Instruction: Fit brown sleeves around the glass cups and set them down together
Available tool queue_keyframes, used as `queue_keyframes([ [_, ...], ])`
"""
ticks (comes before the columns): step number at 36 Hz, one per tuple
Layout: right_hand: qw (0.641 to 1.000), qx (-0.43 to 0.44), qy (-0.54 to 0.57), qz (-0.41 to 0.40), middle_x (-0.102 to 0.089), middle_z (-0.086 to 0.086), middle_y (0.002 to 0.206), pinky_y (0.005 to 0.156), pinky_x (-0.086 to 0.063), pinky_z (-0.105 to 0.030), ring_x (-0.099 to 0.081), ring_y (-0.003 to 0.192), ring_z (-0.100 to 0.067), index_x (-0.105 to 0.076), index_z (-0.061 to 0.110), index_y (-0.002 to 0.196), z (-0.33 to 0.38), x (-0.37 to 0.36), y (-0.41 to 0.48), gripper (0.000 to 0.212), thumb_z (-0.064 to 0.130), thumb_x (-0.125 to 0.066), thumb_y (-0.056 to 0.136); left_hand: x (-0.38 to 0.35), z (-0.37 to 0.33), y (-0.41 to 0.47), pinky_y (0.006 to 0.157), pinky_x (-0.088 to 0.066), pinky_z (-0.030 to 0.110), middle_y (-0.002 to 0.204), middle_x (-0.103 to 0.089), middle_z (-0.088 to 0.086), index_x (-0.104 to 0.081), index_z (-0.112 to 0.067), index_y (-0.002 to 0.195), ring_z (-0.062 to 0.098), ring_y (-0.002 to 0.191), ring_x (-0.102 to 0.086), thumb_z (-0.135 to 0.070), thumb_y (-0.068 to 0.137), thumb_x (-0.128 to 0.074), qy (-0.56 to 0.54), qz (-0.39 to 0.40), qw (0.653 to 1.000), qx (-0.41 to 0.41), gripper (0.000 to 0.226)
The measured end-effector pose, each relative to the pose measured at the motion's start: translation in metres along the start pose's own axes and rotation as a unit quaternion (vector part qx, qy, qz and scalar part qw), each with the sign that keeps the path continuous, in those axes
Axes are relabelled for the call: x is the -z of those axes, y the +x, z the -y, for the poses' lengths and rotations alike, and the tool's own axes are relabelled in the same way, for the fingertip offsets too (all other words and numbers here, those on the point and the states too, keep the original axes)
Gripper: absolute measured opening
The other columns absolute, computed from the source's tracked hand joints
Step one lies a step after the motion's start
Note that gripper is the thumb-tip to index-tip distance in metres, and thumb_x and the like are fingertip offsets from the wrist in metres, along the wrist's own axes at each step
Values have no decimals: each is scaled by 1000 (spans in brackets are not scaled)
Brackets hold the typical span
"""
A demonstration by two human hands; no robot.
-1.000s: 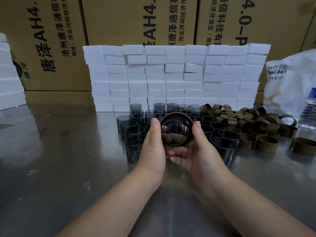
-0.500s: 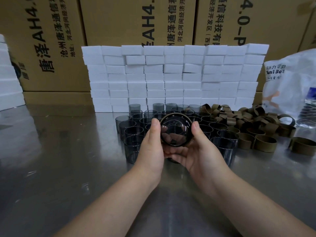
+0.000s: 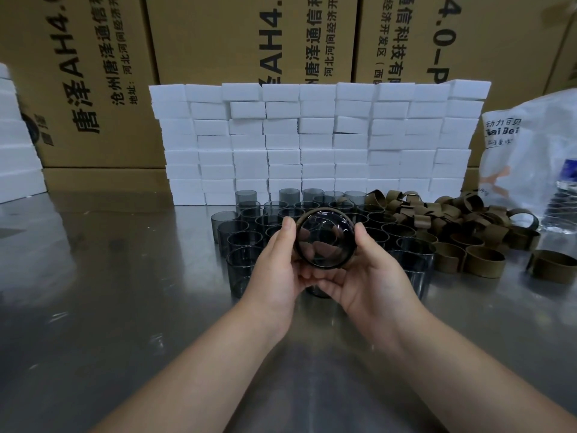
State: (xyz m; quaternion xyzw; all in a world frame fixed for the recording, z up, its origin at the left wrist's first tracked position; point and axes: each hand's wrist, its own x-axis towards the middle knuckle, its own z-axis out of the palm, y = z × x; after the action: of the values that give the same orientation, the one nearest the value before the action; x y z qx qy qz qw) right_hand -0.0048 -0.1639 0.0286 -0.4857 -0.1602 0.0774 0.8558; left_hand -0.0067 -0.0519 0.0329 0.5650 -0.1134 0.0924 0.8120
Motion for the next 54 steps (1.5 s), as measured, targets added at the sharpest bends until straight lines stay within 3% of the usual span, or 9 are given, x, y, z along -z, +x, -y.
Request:
queue_keyframes([
  [5, 1000, 4, 6, -7, -69, -15, 92, 57, -53, -25, -65, 67, -20, -61, 4, 117, -1, 2, 1, 62, 47, -50, 73, 1, 5, 2, 55, -49, 23, 57, -60, -6, -59, -10, 104, 21, 68, -53, -47, 91, -34, -7, 12, 1000, -3, 47],
  [10, 1000, 25, -6, -6, -70, -13, 93, 63, -54, -27, -65, 73, -20, -60, 8, 120, -3, 2, 1, 62, 48, -52, 73, 2, 2, 2, 69, -51, 32, 76, -66, 3, -59, -6, 114, 27, 86, -61, -42, 96, -31, -10, 0, 1000, 2, 49],
  [14, 997, 54, -48, -13, -71, -5, 106, 67, -53, -26, -68, 92, -16, -62, 19, 119, -5, 2, 1, 36, 32, -40, 93, 6, 6, 3, 68, -54, 27, 100, -71, 10, -65, -10, 109, 18, 91, -66, -38, 97, -29, -3, 1, 1000, 5, 47],
  [24, 986, 98, -135, -31, -62, 13, 117, 84, -50, -24, -62, 108, -11, -51, 49, 109, -8, -5, -2, 44, 11, -34, 95, 2, 5, 1, 71, -53, 20, 105, -69, 4, -58, -19, 117, 13, 95, -66, -22, 97, -36, 14, -25, 998, -48, 30],
  [30, 972, 116, -205, -18, -47, 12, 137, 108, -37, -35, -49, 125, -7, -37, 54, 123, -12, -9, -8, 35, 30, -40, 98, 1, 11, -2, 85, -49, 27, 107, -61, -3, -55, -35, 101, 11, 98, -59, -32, 75, -38, 111, -23, 987, -115, 31],
  [34, 957, 127, -259, -12, -35, 7, 149, 115, -27, -40, -36, 135, -11, -24, 53, 128, -11, -12, -11, 44, 44, -41, 88, 1, 10, -2, 80, -46, 22, 102, -61, -4, -55, -32, 99, 9, 95, -58, -32, 73, -37, 114, -18, 985, -128, 32],
  [45, 951, 143, -273, -22, -52, 11, 133, 109, -35, -43, -49, 126, -12, -38, 66, 111, -9, -11, -10, 39, 45, -42, 78, -1, 10, -9, 74, -38, 2, 105, -56, -13, -47, -37, 101, -10, 92, -54, -53, 67, -46, 202, -13, 964, -173, 38],
  [48, 952, 137, -273, -21, -61, 15, 119, 104, -41, -44, -56, 117, -11, -46, 64, 109, -10, -8, -9, 38, 42, -42, 78, -2, 10, -11, 74, -37, 1, 103, -51, -19, -45, -37, 102, -16, 91, -51, -37, 76, -44, 214, -17, 958, -191, 26],
  [54, 958, 119, -256, -54, -68, 9, 94, 92, -49, -53, -64, 100, -19, -56, 47, 94, -13, -6, -6, 26, 39, -45, 72, -1, 14, -11, 80, -41, 12, 101, -56, -9, -47, -40, 97, -2, 92, -53, -52, 66, -37, 252, -20, 946, -201, 34],
])
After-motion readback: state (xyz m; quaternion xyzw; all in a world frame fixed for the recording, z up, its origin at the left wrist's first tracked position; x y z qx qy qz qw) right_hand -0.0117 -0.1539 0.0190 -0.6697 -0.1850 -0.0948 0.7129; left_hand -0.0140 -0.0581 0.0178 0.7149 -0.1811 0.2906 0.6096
